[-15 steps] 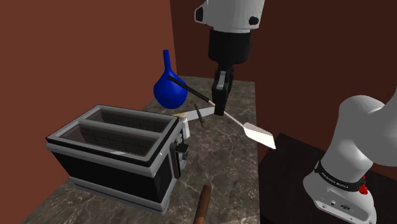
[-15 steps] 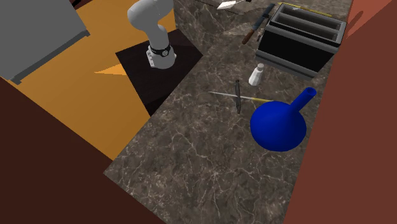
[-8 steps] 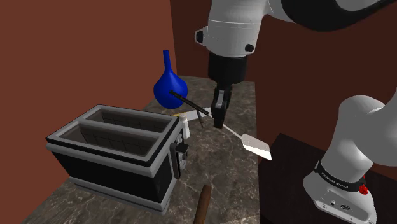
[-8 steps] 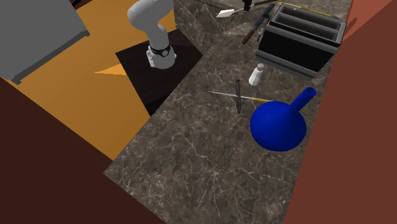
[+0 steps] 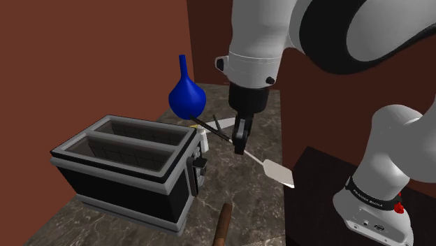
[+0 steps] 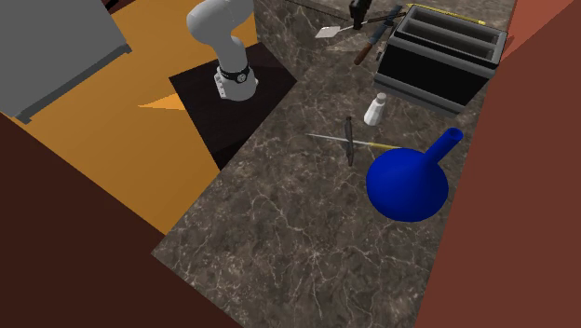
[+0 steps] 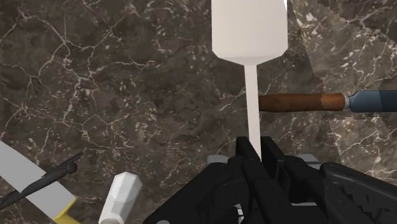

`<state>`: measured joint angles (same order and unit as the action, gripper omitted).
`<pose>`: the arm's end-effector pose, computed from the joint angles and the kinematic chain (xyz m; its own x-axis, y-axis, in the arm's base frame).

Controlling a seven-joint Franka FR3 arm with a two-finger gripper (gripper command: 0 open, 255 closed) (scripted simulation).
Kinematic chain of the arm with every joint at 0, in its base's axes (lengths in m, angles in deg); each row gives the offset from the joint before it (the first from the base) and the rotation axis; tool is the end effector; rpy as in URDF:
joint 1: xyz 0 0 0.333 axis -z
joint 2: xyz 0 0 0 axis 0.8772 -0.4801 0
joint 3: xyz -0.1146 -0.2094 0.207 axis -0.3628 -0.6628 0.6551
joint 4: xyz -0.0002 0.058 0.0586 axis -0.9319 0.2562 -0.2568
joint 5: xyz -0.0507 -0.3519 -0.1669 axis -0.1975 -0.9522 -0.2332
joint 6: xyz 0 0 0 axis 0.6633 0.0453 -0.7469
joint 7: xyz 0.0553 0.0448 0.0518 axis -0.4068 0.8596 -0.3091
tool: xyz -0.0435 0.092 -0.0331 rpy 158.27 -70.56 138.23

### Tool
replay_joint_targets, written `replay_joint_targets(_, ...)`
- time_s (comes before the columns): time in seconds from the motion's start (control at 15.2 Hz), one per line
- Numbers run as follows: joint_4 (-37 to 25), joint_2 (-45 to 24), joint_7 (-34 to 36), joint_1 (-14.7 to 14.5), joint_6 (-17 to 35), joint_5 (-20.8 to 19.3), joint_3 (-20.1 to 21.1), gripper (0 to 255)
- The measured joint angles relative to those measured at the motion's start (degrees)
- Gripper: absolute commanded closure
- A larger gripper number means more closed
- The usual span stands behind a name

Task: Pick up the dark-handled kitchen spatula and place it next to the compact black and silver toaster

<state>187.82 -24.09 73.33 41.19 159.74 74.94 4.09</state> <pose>0.2965 0.3239 0.5097 0.9041 0.4222 0.0656 0.4232 -0.9060 -0.0004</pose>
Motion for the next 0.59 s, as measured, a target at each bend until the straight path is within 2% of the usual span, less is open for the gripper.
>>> replay_joint_targets(0.59,5.4,-1.7,0.5,-0.2,7.2,0.2,1.3,255)
